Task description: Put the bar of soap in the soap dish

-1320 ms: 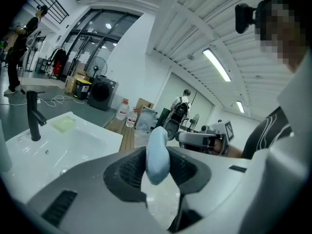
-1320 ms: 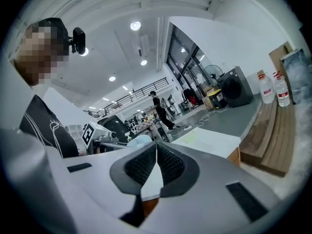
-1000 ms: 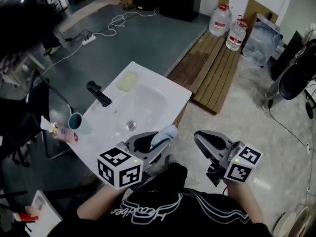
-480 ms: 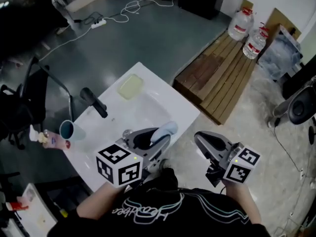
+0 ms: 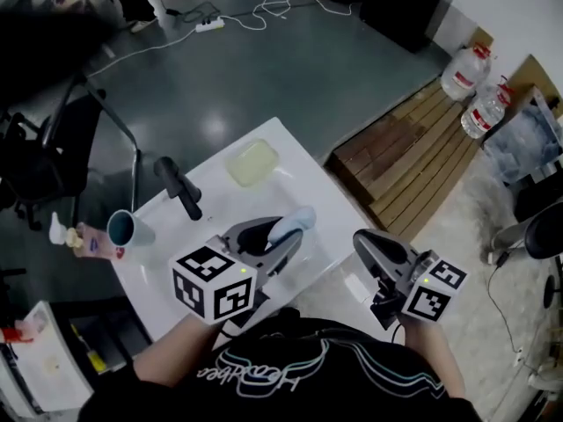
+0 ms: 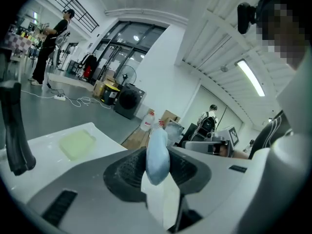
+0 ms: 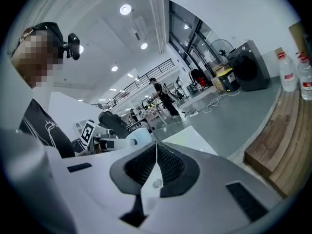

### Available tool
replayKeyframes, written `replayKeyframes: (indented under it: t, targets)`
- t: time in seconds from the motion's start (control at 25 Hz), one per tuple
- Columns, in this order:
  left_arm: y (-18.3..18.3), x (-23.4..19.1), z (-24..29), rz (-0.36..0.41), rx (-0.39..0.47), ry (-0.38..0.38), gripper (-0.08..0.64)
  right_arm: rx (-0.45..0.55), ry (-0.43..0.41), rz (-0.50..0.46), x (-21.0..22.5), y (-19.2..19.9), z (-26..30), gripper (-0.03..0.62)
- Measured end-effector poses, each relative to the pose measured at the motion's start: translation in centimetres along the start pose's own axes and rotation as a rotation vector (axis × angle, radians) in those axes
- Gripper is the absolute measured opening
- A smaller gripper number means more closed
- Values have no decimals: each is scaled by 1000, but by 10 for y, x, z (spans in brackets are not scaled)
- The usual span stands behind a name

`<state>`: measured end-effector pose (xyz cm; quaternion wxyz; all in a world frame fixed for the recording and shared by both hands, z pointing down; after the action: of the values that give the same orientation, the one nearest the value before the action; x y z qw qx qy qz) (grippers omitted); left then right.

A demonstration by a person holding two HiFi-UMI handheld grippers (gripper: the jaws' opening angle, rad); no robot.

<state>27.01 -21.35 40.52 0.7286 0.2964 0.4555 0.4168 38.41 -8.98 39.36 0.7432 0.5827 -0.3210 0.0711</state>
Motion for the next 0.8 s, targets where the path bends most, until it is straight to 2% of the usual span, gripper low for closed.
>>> replayKeyframes:
  t: [0.28, 0.8]
  targets:
    - [-25, -30, 7, 48, 99, -153, 140, -98, -69, -23, 3, -11, 30, 29]
    - [-48, -84, 31, 76, 155, -427, 140, -146, -174, 25, 27, -22, 62, 29]
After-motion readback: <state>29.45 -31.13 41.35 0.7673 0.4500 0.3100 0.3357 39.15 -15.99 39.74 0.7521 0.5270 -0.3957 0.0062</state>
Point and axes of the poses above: the fingertips, and each gripper's own axes: z forward along the fingers, x to its right, y out of its underside, the point moved 4 cm from there along -z, backward along the fingers, and after that the axes turned 13 degrees about -y, right-handed, at the moved point
